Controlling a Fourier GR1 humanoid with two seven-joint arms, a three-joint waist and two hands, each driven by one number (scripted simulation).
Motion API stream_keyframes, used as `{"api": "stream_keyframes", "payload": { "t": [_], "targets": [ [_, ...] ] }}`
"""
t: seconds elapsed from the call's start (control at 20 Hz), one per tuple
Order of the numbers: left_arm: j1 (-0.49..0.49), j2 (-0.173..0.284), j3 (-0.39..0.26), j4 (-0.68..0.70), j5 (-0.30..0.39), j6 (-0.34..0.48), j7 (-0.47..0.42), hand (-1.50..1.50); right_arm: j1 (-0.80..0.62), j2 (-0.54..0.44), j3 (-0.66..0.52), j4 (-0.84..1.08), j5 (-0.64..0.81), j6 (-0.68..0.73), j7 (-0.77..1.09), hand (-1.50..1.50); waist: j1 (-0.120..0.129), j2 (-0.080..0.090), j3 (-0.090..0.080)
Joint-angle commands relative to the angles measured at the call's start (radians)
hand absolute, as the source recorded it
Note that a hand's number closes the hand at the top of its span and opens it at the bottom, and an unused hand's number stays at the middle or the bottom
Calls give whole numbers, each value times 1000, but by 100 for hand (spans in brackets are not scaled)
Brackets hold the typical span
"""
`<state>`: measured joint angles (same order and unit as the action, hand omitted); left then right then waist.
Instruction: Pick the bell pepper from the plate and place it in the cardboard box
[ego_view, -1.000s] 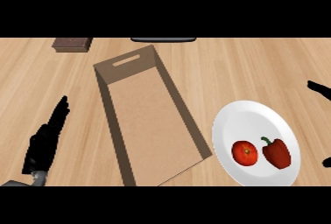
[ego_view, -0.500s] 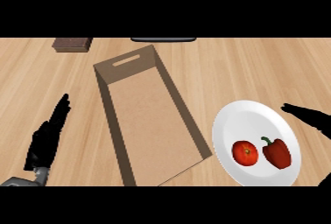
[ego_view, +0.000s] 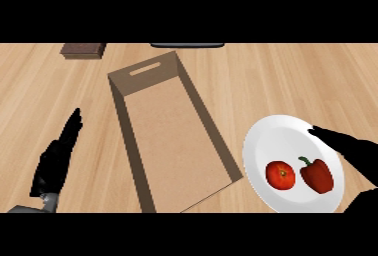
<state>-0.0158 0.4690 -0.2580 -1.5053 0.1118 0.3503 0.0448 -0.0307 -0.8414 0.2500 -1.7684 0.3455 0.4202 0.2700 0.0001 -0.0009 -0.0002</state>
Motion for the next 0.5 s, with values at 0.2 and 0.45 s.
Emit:
{"api": "stream_keyframes", "payload": {
  "t": [0.2,0.45],
  "targets": [
    [4,-19,78,-19,-36,-65,26,0,-36,81,-49,129,130,64,-65,-150,4,1,0],
    [68,-66,86,-81,-93,-78,26,0,24,157,-66,104,216,52,-93,-150,2,0,0]
  ]
}}
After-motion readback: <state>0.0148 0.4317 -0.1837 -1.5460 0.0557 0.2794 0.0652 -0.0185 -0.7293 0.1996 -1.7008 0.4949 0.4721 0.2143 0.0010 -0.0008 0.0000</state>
